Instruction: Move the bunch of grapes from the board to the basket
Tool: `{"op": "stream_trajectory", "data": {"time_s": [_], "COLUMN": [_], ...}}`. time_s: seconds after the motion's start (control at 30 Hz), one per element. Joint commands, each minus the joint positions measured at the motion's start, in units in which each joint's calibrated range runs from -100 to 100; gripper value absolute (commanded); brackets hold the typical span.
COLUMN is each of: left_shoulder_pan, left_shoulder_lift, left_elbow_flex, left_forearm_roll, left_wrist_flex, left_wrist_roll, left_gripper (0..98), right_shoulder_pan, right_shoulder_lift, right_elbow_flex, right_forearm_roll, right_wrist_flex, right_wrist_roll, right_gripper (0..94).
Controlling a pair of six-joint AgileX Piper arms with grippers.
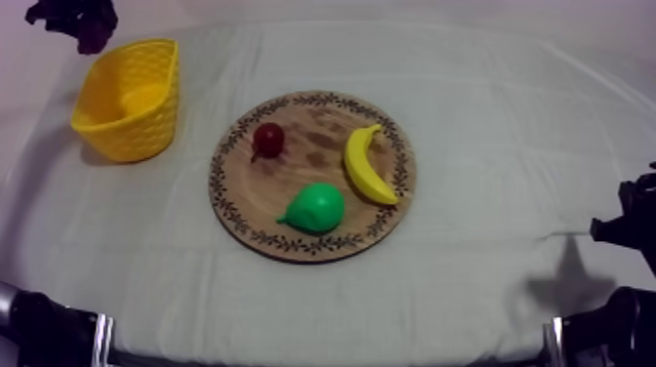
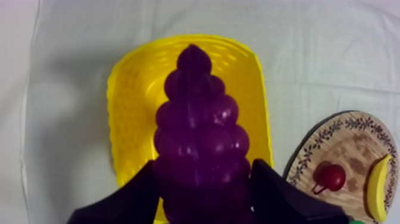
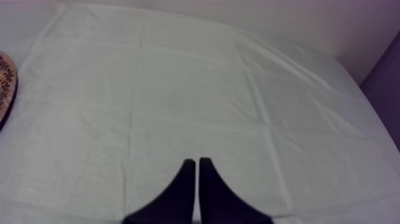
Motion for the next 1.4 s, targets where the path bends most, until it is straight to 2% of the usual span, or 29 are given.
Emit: {"op": "stream_trajectory", "data": {"time_s": [0.0,0.27,0.87,1.0,1.27,1.37], "left_shoulder_pan": [0.0,0.3,0.35,0.05,-0.85,-1.03], "left_shoulder_lift": [0.6,5.34,19.42,21.79,23.56,22.41], "left_elbow_flex": [-0.25,-0.46,0.7,0.76,1.2,1.81], "left_forearm_roll": [-0.07,-0.06,0.05,0.06,0.64,0.83], "left_wrist_flex": [0.17,-0.25,-5.63,-6.45,-8.04,-8.67], "left_wrist_roll": [0.19,1.02,1.94,2.12,1.22,0.7], "left_gripper": [45.6,45.4,46.6,55.8,87.0,92.5], "right_shoulder_pan": [-0.03,-0.03,-0.03,-0.03,-0.03,-0.03], "right_shoulder_lift": [-0.02,-0.02,-0.02,-0.02,-0.02,-0.02], "right_elbow_flex": [-0.05,-0.05,-0.05,-0.05,-0.05,-0.05], "right_forearm_roll": [-0.01,-0.01,-0.01,-0.01,-0.01,-0.01], "right_wrist_flex": [-0.04,-0.04,-0.04,-0.04,-0.04,-0.04], "right_wrist_roll": [0.01,0.01,0.01,0.01,0.01,0.01], "right_gripper": [0.3,0.3,0.3,0.3,0.3,0.3]}}
